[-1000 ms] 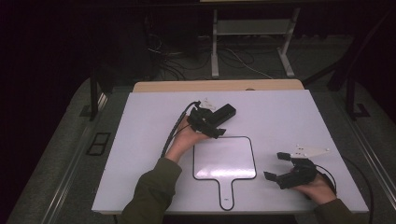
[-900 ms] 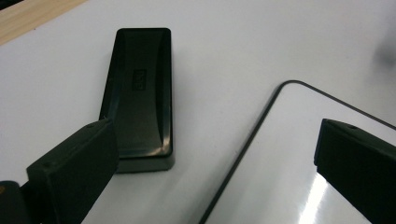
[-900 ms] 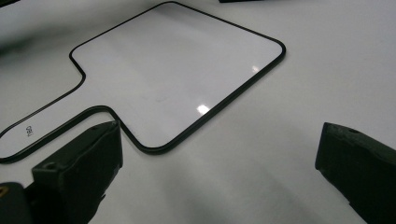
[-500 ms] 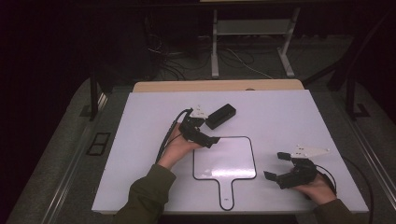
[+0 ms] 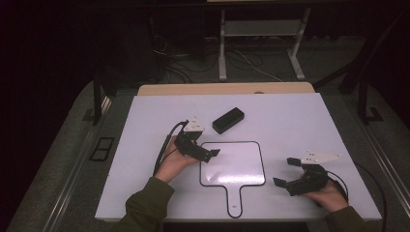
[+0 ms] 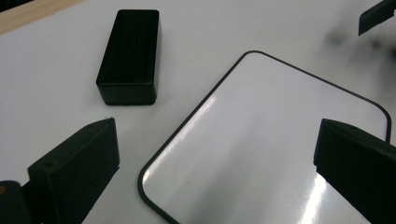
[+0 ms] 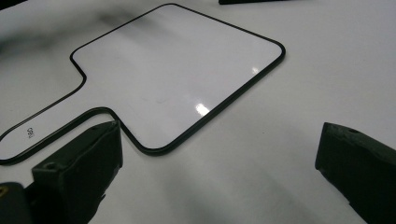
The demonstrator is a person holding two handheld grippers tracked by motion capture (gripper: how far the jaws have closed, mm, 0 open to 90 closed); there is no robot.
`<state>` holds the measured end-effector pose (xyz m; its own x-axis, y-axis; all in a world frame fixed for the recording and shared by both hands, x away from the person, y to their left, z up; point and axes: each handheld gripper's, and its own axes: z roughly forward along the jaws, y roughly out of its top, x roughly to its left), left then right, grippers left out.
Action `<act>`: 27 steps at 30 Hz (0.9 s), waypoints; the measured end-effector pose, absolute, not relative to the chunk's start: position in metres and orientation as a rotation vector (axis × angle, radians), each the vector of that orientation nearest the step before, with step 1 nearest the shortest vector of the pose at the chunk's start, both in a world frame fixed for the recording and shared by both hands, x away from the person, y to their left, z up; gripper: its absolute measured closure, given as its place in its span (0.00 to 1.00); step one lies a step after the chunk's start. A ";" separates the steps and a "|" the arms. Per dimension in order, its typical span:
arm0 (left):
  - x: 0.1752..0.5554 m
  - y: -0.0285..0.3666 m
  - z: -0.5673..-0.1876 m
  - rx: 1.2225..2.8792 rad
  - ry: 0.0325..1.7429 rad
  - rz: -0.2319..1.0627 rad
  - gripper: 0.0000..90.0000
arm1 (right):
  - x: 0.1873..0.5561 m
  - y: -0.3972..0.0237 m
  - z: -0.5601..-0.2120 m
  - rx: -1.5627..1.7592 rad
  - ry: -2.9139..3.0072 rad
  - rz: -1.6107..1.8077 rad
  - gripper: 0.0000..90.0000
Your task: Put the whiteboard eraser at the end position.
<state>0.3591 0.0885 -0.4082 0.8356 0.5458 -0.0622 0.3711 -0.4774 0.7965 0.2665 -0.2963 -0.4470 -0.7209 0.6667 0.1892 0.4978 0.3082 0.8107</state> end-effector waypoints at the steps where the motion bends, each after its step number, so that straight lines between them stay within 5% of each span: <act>1: 0.357 0.090 -0.409 2.122 0.667 0.252 0.00 | 0.267 -0.296 -0.447 1.073 2.388 1.376 0.00; 27: 0.303 0.131 -0.428 2.053 0.707 0.298 0.00 | 0.266 -0.296 -0.447 1.073 2.391 1.371 0.00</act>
